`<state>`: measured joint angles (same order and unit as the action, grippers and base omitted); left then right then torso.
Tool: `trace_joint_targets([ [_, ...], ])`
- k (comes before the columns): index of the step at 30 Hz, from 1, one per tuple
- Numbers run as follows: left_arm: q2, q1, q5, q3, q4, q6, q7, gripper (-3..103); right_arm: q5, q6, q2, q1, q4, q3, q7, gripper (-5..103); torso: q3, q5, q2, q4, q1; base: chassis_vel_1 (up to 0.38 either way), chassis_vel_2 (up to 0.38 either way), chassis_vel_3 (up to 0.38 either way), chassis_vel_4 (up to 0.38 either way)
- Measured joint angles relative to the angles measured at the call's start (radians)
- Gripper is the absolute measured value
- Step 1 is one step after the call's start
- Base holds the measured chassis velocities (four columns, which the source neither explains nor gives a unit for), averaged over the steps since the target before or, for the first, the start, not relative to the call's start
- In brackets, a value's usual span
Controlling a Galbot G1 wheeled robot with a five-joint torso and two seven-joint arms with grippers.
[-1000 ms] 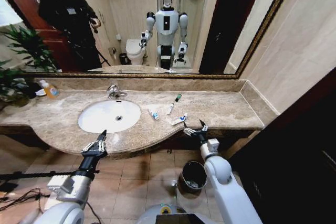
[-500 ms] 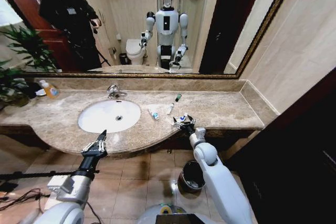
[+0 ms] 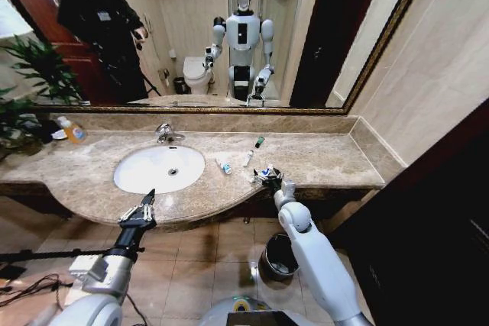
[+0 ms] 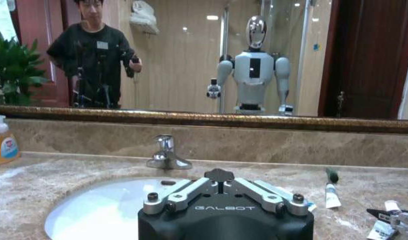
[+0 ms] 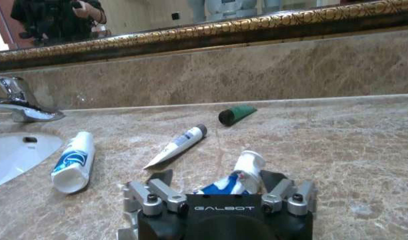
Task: Pick up the trash from the sink and place it in the trash bin.
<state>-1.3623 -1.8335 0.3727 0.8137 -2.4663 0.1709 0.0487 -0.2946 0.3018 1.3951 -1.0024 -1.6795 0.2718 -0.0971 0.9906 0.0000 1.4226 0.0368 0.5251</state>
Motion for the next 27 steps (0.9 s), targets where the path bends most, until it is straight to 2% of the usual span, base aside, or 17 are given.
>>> trace_joint_targets([
  [1,0.0,0.0,0.0,0.0,0.0,0.0,0.0,0,0.0,0.0,-0.001,0.0,0.001,0.0,0.001,88,0.0,0.0,0.0,0.0,0.0,0.0,0.0,0.0,0.0],
  [2,0.0,0.0,0.0,0.0,0.0,0.0,0.0,0,0.0,-0.001,-0.002,0.001,0.001,0.0,0.002,77,0.0,0.0,0.0,0.0,0.0,0.0,0.0,0.0,0.0],
  [3,0.0,0.0,0.0,0.0,0.0,0.0,0.0,0,0.001,-0.001,-0.005,0.002,0.001,-0.001,0.003,71,0.0,0.0,0.0,0.0,0.0,0.0,0.0,0.0,0.0],
  [5,0.0,0.0,0.0,0.0,0.0,0.0,0.0,0,0.001,-0.001,-0.006,0.003,0.001,-0.001,0.003,71,0.0,0.0,0.0,0.0,0.0,0.0,0.0,0.0,0.0],
  [6,0.0,0.0,0.0,0.0,0.0,0.0,0.0,0,0.001,-0.002,-0.008,0.004,0.001,-0.002,0.004,61,0.0,0.0,0.0,0.0,0.0,0.0,0.0,0.0,0.0],
  [8,0.0,0.0,0.0,0.0,0.0,0.0,0.0,0,0.001,-0.003,-0.009,0.004,0.001,-0.002,0.005,61,0.0,0.0,0.0,0.0,0.0,0.0,0.0,0.0,0.0],
  [10,0.0,0.0,0.0,0.0,0.0,0.0,0.0,0,0.003,-0.004,-0.01,0.003,0.001,-0.006,0.005,50,0.0,0.0,0.0,0.0,0.0,0.0,0.0,0.0,0.0],
  [11,0.0,0.0,0.0,0.0,0.0,0.0,0.0,0,0.003,-0.004,-0.01,0.003,0.001,-0.006,0.005,50,0.0,0.0,0.0,0.0,0.0,0.0,0.0,0.0,0.0],
  [15,0.0,0.0,0.0,0.0,0.0,0.0,0.0,0,0.014,-0.013,-0.009,-0.001,0.001,-0.017,0.008,28,0.0,0.0,0.0,0.0,0.0,0.0,0.0,0.0,0.0],
  [16,0.0,0.0,0.0,0.0,0.0,0.0,0.0,0,0.014,-0.013,-0.009,-0.001,0.001,-0.017,0.008,28,0.0,0.0,0.0,0.0,0.0,0.0,0.0,0.0,0.0],
  [18,0.0,0.0,0.0,0.0,0.0,0.0,0.0,0,0.02,-0.017,-0.008,-0.001,0.001,-0.021,0.009,19,0.0,-0.0001,0.0,-0.0001,0.0,0.0,0.0,0.0,0.0],
  [20,0.0,0.0,0.0,0.0,0.0,0.0,0.0,0,0.021,-0.018,-0.008,0.0,0.002,-0.023,0.009,19,0.0,-0.0001,0.0,-0.0001,0.0,0.0,0.0,0.0,0.0],
  [23,0.0,0.0,0.0,0.0,0.0,0.0,0.0,0,0.023,-0.019,-0.004,0.004,0.003,-0.028,0.008,8,0.0,-0.0002,0.0,-0.0001,0.0,0.0,0.0,0.0,0.0],
  [27,0.0,0.0,0.0,0.0,0.0,0.0,0.0,0,0.024,-0.018,-0.001,0.004,-0.002,-0.032,0.006,1,0.0,0.0,0.0,0.0,0.0,0.0,0.0,0.0,0.0],
])
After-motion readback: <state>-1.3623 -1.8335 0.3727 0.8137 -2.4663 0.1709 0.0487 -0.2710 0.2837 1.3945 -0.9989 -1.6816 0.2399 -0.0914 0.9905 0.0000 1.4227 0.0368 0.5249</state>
